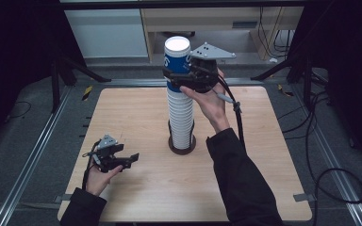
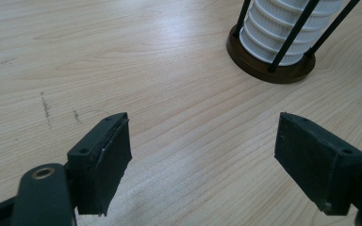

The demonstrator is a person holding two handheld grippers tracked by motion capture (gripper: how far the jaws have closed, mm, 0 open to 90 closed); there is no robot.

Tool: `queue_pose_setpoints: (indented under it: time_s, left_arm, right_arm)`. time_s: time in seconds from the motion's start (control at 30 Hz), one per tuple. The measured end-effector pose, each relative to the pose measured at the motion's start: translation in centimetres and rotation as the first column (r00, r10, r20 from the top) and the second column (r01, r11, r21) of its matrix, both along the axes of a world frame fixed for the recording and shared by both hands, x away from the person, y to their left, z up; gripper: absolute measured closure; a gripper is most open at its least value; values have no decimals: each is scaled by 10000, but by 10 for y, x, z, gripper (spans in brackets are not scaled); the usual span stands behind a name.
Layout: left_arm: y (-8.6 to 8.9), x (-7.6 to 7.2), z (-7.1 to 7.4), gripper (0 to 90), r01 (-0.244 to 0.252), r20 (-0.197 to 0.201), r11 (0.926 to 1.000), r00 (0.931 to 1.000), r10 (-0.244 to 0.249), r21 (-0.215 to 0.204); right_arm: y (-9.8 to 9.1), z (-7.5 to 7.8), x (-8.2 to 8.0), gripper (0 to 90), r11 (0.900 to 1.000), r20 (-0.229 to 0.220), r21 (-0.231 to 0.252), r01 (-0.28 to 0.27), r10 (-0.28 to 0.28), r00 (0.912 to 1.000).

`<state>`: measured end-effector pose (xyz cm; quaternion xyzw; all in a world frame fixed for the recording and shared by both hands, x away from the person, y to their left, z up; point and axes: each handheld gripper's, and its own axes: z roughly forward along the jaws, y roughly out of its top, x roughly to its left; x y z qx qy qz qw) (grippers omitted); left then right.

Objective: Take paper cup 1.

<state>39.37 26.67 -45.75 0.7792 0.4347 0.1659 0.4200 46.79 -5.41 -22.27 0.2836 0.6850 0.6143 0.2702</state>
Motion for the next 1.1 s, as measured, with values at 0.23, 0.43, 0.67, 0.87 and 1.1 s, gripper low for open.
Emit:
queue_pose_setpoints:
  time_s: [0.23, 0.43, 0.67, 0.87, 1.1]
  left_arm:
    - [0, 0, 0, 185, 18, -1, 10000, 10000, -18, -1]
    - [0, 0, 0, 184, 0, 0, 10000, 10000, 0, -15]
    - [1, -1, 1, 185, -46, 37, 10000, 10000, 46, -46]
    - [1, -1, 3, 185, -45, 67, 10000, 10000, 45, -58]
    - [0, -2, 5, 184, 49, 74, 10000, 10000, -49, 18]
  right_arm:
    - [-1, 15, -2, 206, 10000, 262, 15, 15, -15, 9997]
    - [-7, 24, -5, 206, 9996, 501, 260, 121, -134, 9987]
    - [-20, 33, -16, 205, 9992, 910, 274, 304, -328, 9953]
    - [-45, 32, -27, 204, 9977, 1051, 198, 649, -666, 9922]
    - [-76, 16, -38, 205, 9946, 916, 54, 1040, -1041, 9903]
